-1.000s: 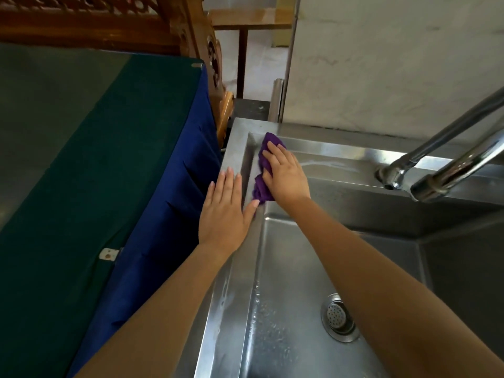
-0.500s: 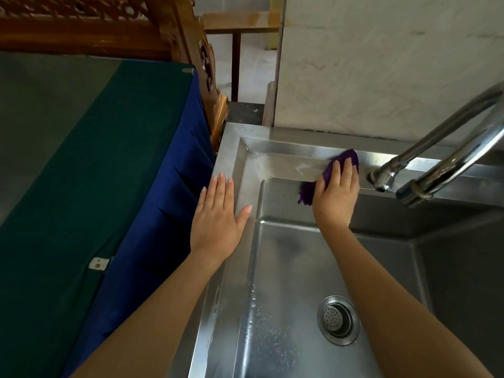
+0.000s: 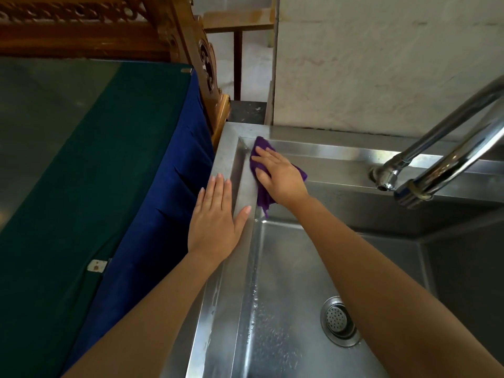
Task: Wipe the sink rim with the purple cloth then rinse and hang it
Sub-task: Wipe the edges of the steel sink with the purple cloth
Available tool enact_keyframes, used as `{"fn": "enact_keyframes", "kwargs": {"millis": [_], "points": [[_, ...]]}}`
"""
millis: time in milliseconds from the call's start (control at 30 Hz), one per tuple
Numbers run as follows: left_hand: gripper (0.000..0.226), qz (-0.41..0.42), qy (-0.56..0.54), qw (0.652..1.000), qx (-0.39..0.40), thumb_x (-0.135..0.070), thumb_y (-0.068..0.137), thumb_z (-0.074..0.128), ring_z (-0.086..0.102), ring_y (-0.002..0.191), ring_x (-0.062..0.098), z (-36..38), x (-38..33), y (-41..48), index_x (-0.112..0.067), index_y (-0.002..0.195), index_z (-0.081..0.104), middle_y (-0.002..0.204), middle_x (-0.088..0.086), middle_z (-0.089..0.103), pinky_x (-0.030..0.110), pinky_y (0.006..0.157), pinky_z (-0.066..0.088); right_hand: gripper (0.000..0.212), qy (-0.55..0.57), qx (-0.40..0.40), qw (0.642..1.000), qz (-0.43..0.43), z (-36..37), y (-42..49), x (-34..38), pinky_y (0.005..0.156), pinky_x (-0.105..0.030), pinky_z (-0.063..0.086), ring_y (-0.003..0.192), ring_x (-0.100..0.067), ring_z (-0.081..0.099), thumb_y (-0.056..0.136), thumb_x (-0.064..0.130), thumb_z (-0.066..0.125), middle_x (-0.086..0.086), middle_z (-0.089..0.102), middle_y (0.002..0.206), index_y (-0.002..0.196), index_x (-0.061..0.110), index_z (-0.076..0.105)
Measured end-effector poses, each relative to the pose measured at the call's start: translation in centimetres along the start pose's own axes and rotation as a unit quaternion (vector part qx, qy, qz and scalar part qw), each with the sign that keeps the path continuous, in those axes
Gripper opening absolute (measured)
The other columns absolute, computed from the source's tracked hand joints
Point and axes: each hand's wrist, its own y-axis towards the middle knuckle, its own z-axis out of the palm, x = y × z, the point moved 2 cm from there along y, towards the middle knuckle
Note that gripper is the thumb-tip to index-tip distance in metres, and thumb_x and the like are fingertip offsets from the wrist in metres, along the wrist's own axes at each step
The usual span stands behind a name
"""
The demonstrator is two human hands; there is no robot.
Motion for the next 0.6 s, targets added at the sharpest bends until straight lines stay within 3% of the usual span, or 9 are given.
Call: {"fn": "enact_keyframes", "kwargs": {"millis": [167, 267, 333, 400, 500, 600], "points": [[0.087, 0.0, 0.001, 1.0, 0.001, -0.064, 0.081, -0.018, -0.005, 0.146, 0.015, -0.1, 0.0, 0.1, -0.011, 0.148, 0.0, 0.159, 0.008, -0.001, 0.033, 0.119, -0.003, 0.034, 0.073, 0.015, 0.996, -0.039, 0.0, -0.1, 0.8, 0.11, -0.036, 0.033, 0.129, -0.019, 0.044, 0.094, 0.026, 0.048, -0.001, 0.054, 0.137, 0.125, 0.019, 0.057], [0.088, -0.001, -0.008, 1.0, 0.001, -0.065, 0.08, -0.02, -0.009, 0.145, 0.013, -0.1, 0.1, 0.1, -0.012, 0.148, -0.004, 0.159, 0.007, -0.003, 0.032, 0.118, -0.005, 0.032, 0.153, 0.011, 0.988, -0.007, -0.2, -1.9, 1.1, 0.098, -0.026, 0.037, 0.116, -0.019, 0.052, 0.095, 0.022, 0.048, -0.007, 0.06, 0.126, 0.125, 0.016, 0.057], [0.085, -0.003, -0.013, 1.0, 0.003, -0.066, 0.08, -0.02, -0.012, 0.144, 0.012, 0.0, 0.2, 0.1, -0.014, 0.146, -0.008, 0.158, 0.005, -0.008, 0.032, 0.118, -0.006, 0.032, 0.182, -0.052, 0.981, 0.045, -0.7, -3.0, 0.5, 0.088, -0.019, 0.036, 0.104, -0.02, 0.056, 0.096, 0.02, 0.047, -0.012, 0.061, 0.117, 0.125, 0.014, 0.057], [0.083, -0.001, -0.015, 1.0, 0.003, -0.065, 0.08, -0.019, -0.013, 0.143, 0.012, 0.0, 0.2, 0.1, -0.015, 0.144, -0.01, 0.154, 0.003, -0.013, 0.032, 0.118, -0.006, 0.032, 0.173, -0.178, 0.96, 0.127, -1.8, -4.0, -1.1, 0.088, -0.017, 0.036, 0.097, -0.015, 0.054, 0.096, 0.02, 0.045, -0.013, 0.059, 0.114, 0.124, 0.013, 0.056], [0.082, -0.001, -0.013, 1.0, 0.0, -0.065, 0.082, -0.016, -0.012, 0.144, 0.013, 0.1, 0.2, 0.0, -0.013, 0.145, -0.008, 0.153, 0.002, -0.014, 0.033, 0.119, -0.005, 0.036, 0.084, -0.359, 0.903, 0.22, -3.8, -4.5, -4.0, 0.104, -0.036, 0.038, 0.115, -0.027, 0.051, 0.095, 0.021, 0.042, -0.017, 0.057, 0.125, 0.125, 0.006, 0.054], [0.082, -0.001, -0.015, 1.0, -0.001, -0.065, 0.084, -0.012, -0.009, 0.146, 0.015, 0.2, 0.2, 0.0, -0.012, 0.146, -0.005, 0.156, 0.005, -0.008, 0.034, 0.119, -0.002, 0.044, -0.03, -0.367, 0.878, 0.306, -4.7, -3.9, -6.4, 0.113, -0.042, 0.027, 0.134, -0.034, 0.035, 0.099, 0.023, 0.037, -0.019, 0.04, 0.145, 0.135, -0.002, 0.041]]}}
